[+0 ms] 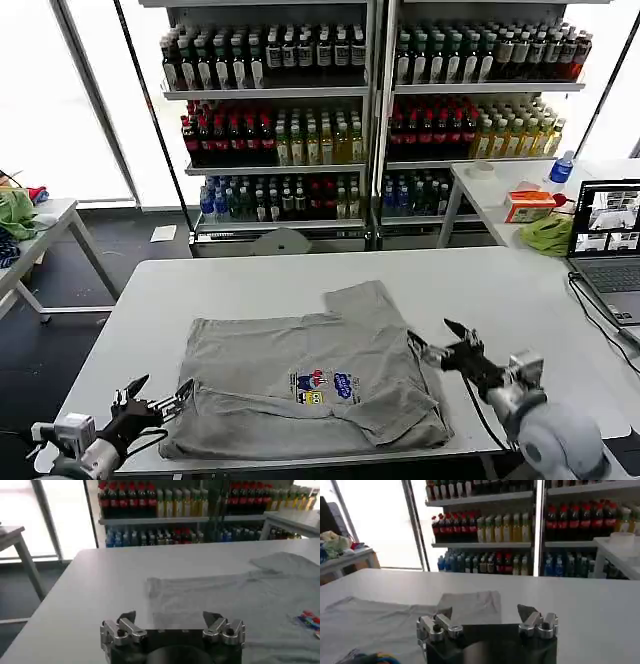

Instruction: Fold and organize the clothes.

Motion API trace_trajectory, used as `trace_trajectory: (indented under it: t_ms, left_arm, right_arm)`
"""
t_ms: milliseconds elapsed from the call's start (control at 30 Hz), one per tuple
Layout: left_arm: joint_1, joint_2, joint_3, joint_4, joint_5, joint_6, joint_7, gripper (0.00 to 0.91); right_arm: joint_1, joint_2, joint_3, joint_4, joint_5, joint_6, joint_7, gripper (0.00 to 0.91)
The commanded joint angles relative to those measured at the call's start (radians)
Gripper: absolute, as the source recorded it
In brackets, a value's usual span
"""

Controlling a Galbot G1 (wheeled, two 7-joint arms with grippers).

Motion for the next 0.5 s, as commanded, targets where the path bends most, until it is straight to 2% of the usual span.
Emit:
trace_trajectory:
  t_ms: [33,200,500]
  left_arm:
    - [-0.330,0.197,0.124,0.286,-0.122,0.003,0.019,0.907]
    - [-0.454,0.232,0.210,0.380,-0.163,0.002,0.025,0.907]
    - [-0.589,0.226,0.317,0.545,-0.174,0.001,0.028,0.907]
  right_arm:
    - [0.508,0.089,-0.218,-0.406,-0.046,-0.104,-0.095,0.907]
    - [0.600,0.151,-0.296,-0.553,-0.083,-0.104,-0.101,0.907]
    - [0.687,0.266,-0.363,-0.741,-0.086,-0.104,-0.103,0.907]
